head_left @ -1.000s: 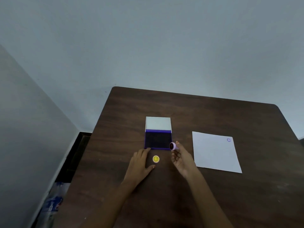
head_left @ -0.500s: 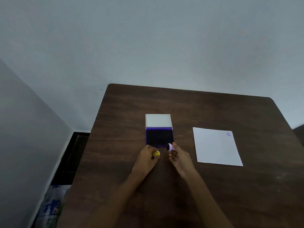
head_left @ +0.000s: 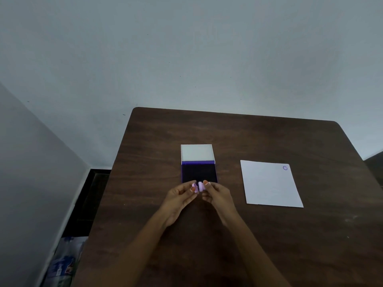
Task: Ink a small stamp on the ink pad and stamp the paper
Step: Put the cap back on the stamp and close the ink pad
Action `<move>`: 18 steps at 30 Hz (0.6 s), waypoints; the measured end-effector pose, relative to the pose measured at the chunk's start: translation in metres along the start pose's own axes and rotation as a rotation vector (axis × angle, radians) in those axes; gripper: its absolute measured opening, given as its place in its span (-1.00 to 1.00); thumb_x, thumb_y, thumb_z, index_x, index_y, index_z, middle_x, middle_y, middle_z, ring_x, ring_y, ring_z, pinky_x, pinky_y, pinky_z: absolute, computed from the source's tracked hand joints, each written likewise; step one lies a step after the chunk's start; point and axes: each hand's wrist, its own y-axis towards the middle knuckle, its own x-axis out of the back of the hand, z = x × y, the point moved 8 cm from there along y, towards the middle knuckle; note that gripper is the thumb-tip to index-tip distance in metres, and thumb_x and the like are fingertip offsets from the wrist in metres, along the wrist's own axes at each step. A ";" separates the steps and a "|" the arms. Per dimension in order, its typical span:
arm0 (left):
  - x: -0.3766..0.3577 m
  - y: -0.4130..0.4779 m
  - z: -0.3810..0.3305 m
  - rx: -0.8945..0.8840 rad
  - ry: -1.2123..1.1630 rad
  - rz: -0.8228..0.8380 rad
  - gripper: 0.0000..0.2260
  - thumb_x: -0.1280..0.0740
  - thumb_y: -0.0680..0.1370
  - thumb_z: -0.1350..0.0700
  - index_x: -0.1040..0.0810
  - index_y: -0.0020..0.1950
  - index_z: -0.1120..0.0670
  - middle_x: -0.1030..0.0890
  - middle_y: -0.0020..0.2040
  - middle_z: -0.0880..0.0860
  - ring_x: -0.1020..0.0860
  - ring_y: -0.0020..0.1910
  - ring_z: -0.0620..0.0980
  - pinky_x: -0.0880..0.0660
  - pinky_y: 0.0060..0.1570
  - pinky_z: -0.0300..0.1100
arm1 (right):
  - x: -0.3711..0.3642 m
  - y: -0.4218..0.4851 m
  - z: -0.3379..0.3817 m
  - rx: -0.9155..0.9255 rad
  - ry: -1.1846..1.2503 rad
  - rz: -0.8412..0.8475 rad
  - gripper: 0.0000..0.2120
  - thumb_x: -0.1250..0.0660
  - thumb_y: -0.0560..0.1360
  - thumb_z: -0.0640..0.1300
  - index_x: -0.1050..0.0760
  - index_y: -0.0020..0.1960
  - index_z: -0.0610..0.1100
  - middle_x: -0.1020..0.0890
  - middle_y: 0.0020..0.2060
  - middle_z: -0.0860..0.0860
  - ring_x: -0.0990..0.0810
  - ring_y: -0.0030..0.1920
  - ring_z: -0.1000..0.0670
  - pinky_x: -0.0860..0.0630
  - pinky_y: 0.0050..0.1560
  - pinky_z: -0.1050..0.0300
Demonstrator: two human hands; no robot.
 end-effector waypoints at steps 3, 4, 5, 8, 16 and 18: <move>-0.003 -0.001 -0.001 -0.010 -0.044 0.022 -0.68 -0.38 0.32 0.15 -0.59 0.07 0.08 -0.69 -0.02 0.07 -0.62 0.04 0.00 -0.59 -0.02 -0.21 | -0.001 0.001 0.004 0.059 -0.080 -0.010 -0.94 -0.32 0.44 -0.02 -0.52 -0.13 0.01 -0.62 -0.09 -0.05 -0.59 -0.01 -0.05 -0.54 0.12 -0.01; -0.004 -0.001 -0.001 -0.011 -0.061 0.030 -0.71 -0.37 0.33 0.17 -0.60 0.05 0.07 -0.70 -0.04 0.05 -0.62 0.03 -0.01 -0.59 -0.06 -0.24 | -0.001 0.001 0.005 0.081 -0.107 -0.012 -0.93 -0.32 0.45 -0.02 -0.52 -0.11 0.00 -0.62 -0.09 -0.05 -0.59 -0.01 -0.04 -0.54 0.11 0.00; -0.005 -0.001 -0.002 -0.012 -0.065 0.034 -0.73 -0.37 0.33 0.19 -0.61 0.02 0.06 -0.70 -0.06 0.04 -0.63 0.02 -0.02 -0.60 -0.09 -0.26 | -0.001 0.001 0.007 0.101 -0.130 -0.015 -0.91 -0.32 0.45 -0.02 -0.52 -0.09 -0.01 -0.62 -0.09 -0.05 -0.59 -0.02 -0.03 -0.55 0.09 0.02; -0.008 -0.003 -0.004 -0.020 -0.027 0.029 -0.74 -0.39 0.33 0.16 -0.62 0.00 0.05 -0.70 -0.04 0.04 -0.62 0.03 -0.02 -0.59 -0.08 -0.25 | 0.000 0.002 0.009 0.144 -0.162 -0.021 -0.91 -0.31 0.46 -0.06 -0.51 -0.05 -0.02 -0.61 -0.12 0.00 -0.59 -0.08 0.06 -0.54 -0.09 0.23; -0.015 -0.006 -0.021 -0.105 0.244 -0.040 -0.82 -0.38 0.42 0.18 -0.61 0.00 0.01 -0.66 -0.05 -0.05 -0.62 -0.07 -0.18 -0.54 -0.22 -0.38 | 0.006 0.004 0.007 0.164 -0.142 -0.043 -0.84 -0.39 0.40 -0.09 -0.57 -0.04 -0.11 -0.65 -0.17 -0.03 -0.64 -0.11 0.04 -0.59 -0.07 0.19; -0.018 -0.006 -0.023 -0.125 0.277 -0.030 -0.82 -0.36 0.43 0.22 -0.61 -0.01 0.02 -0.66 -0.05 -0.05 -0.63 -0.07 -0.18 -0.54 -0.20 -0.38 | 0.008 0.003 0.006 0.157 -0.109 -0.047 -0.83 -0.41 0.38 -0.09 -0.58 -0.05 -0.11 -0.66 -0.19 -0.01 -0.66 -0.14 0.07 -0.60 -0.14 0.26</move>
